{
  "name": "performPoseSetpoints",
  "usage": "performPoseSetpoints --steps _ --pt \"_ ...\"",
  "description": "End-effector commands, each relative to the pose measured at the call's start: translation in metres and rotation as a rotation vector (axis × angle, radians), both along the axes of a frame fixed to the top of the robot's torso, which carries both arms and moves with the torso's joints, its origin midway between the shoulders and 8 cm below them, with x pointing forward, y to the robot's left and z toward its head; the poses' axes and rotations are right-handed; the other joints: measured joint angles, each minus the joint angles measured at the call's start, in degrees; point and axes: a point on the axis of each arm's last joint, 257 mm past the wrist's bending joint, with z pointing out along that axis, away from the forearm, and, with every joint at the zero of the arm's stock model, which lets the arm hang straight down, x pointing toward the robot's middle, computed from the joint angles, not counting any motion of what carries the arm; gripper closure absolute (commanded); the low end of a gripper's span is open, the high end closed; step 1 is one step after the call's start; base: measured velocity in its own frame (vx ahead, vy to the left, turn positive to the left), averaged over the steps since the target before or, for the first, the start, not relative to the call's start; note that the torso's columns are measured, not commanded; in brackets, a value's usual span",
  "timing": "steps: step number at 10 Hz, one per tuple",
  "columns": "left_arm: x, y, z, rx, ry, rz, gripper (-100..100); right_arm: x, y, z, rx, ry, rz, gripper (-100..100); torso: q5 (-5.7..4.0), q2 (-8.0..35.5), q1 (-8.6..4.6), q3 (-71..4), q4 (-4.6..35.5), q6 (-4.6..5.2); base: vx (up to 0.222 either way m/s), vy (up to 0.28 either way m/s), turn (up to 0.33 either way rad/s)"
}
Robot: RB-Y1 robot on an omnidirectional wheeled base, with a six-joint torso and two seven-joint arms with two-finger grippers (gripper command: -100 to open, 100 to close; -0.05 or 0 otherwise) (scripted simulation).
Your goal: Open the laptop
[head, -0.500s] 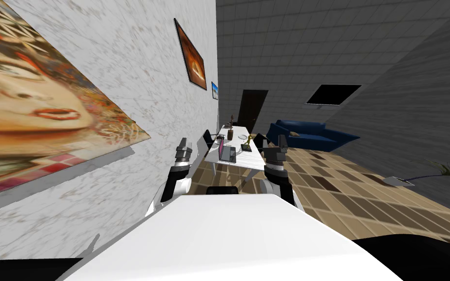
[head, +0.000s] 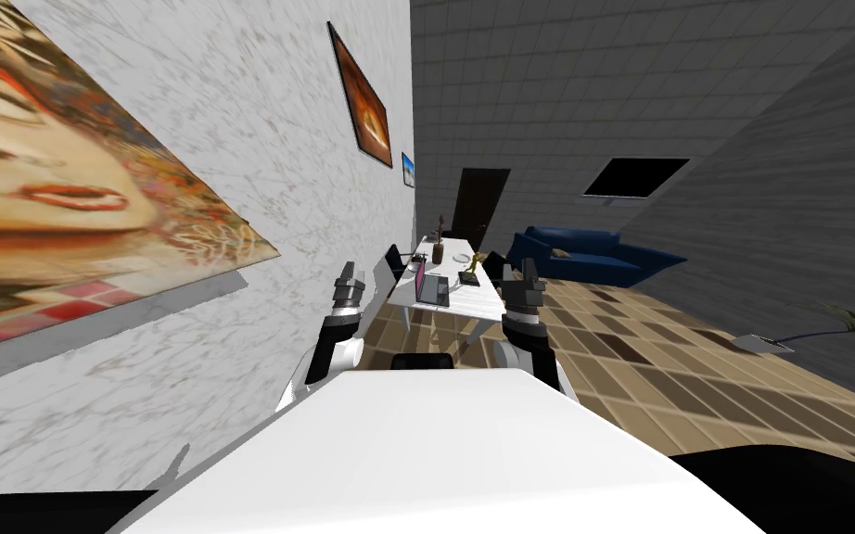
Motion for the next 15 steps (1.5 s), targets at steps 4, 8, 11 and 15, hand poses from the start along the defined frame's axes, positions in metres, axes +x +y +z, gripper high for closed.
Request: performPoseSetpoints --steps 4,8,11,15 --pt "0.000 0.000 0.000 0.000 0.000 0.000 0 0.000 0.000 0.000 0.000 0.000 0.000 0 0.00 16.9 0.00 -33.8 16.9 0.00 0.000 0.000 0.000" --pt "0.010 -0.002 -0.016 0.101 0.087 -0.013 -100 0.000 0.000 0.000 0.000 0.001 0.000 0 -0.03 23.7 -0.11 -47.6 23.8 0.00 0.014 -0.051 -0.058" --pt "0.015 0.000 -0.025 0.141 0.136 -0.008 -100 0.000 0.000 0.000 0.000 0.001 0.000 0 0.02 23.8 0.07 -47.7 23.8 -0.01 0.028 -0.057 -0.050" --pt "0.021 0.003 -0.039 0.192 0.200 0.002 -100 0.000 0.000 0.000 0.000 0.001 0.000 0 -0.01 23.8 -0.02 -47.6 23.8 0.00 0.023 -0.047 -0.050"
